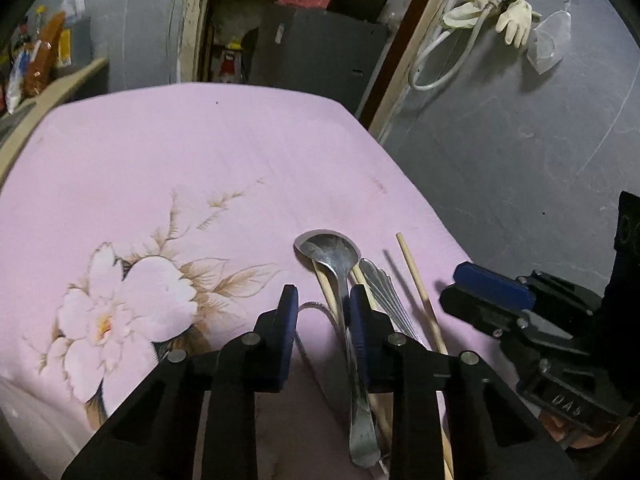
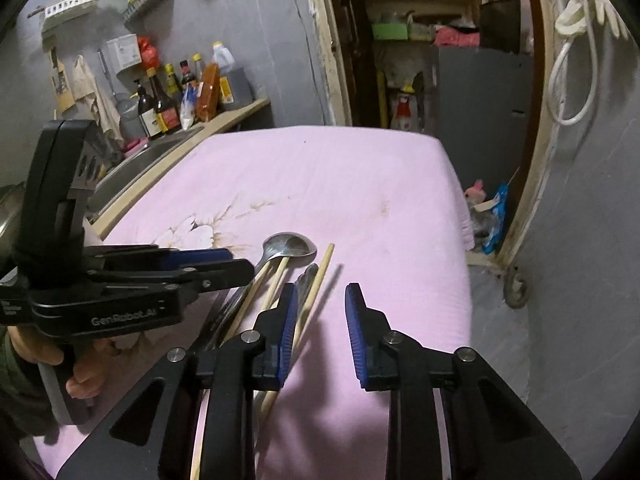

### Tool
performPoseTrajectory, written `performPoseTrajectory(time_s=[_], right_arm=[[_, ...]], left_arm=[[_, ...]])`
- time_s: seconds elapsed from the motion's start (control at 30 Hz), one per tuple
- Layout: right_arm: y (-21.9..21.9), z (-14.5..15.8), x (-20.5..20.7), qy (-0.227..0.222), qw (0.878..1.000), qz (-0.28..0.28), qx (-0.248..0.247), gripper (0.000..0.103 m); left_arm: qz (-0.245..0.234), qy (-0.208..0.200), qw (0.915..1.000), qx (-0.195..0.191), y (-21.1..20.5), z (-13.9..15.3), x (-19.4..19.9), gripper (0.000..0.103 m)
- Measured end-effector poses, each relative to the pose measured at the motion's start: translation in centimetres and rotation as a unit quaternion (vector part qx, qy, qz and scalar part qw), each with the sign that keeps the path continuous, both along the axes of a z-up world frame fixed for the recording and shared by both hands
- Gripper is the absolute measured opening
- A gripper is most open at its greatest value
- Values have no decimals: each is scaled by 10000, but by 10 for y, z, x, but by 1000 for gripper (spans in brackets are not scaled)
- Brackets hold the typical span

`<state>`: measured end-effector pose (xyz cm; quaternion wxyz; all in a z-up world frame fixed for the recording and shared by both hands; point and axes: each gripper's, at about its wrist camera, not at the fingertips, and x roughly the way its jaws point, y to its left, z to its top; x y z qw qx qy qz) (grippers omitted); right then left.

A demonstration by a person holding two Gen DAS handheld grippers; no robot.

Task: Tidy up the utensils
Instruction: 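Grasp a metal spoon with the left tool while the right tool grasps a chopstick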

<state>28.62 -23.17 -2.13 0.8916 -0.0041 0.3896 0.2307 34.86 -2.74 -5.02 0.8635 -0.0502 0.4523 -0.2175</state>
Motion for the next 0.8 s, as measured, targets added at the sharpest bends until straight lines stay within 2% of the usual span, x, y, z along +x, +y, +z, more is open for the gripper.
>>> performPoseTrajectory(time_s=[0.13,0.3,0.6,0.8], right_arm=[[4,-6,10,165,9999,32,-26,22],[4,-12,17,371,9993,62,-16,18],[0,-16,26,591,9982,37,88,11],[0,-17,28,677,9976,19,148,11]], left_arm=[[-126,129,9998,-78,2,3,9,20],[-255,304,9991,-129,8,6,15,9],[-459,525,9976,-16,-1,6,20,9],[-538,696,9961,30,-14,8,32,9]])
